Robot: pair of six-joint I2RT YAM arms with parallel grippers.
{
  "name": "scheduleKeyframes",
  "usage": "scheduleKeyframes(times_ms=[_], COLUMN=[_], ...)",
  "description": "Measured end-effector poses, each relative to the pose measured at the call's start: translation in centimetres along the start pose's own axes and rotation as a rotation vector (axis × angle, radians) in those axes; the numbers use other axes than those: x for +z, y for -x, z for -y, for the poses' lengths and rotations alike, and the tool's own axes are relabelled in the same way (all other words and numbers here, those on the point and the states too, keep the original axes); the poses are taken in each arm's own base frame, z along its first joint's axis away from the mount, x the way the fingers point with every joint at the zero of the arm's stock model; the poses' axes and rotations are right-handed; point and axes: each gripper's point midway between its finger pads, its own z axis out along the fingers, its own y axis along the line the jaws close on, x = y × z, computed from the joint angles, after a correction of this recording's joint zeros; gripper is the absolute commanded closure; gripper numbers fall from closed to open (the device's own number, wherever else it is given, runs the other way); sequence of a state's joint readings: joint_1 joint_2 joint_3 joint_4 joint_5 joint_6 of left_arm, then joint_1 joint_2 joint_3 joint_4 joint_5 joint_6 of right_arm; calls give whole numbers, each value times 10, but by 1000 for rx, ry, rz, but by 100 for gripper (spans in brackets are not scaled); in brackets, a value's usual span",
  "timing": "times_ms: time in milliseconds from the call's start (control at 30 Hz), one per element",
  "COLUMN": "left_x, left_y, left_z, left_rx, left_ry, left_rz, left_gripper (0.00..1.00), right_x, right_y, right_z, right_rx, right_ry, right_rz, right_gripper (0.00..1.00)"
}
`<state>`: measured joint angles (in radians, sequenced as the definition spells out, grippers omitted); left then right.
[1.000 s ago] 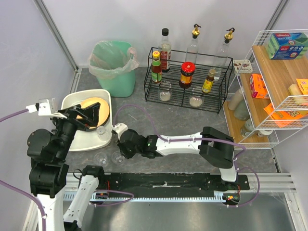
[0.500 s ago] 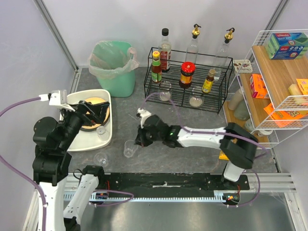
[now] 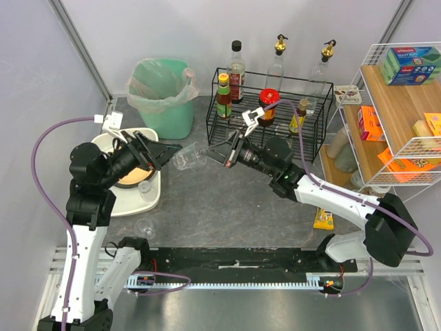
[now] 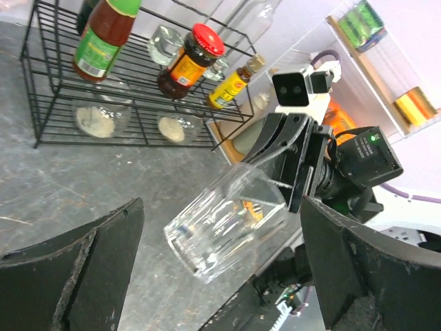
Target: Clear the kitchen counter
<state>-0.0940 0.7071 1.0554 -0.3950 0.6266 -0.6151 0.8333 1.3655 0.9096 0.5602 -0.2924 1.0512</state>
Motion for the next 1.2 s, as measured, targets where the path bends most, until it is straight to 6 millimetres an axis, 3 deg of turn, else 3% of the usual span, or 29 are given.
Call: scheduleKeyframes(times_ms=[200,367,667,867,1100,1200], left_x=[1,1,3,5,7,8], left_y=[3,2,-6,-9,-8,-8], left_z=[17,29,36,40,43,43], left_rx=[-83,-119,-152,-154,-162,-169], left_ry=[-77,-150,-234,-278,-300,-298], left_rz=[1,-3,-28,-35,-38,-41], left_gripper=[4,4,2,9,37,72], right_x=[-4,-2,3,4,12,13], right_y=[37,48,44,43,37,36], right_z=[-43,-66,-67,-67,-52,-51], right_rx=[90,140,202,209,230,234], right_ry=[183,292,339,350,323,321], right_rz=[88,101,79,80,66,66], right_gripper=[100,100,100,100,100,100])
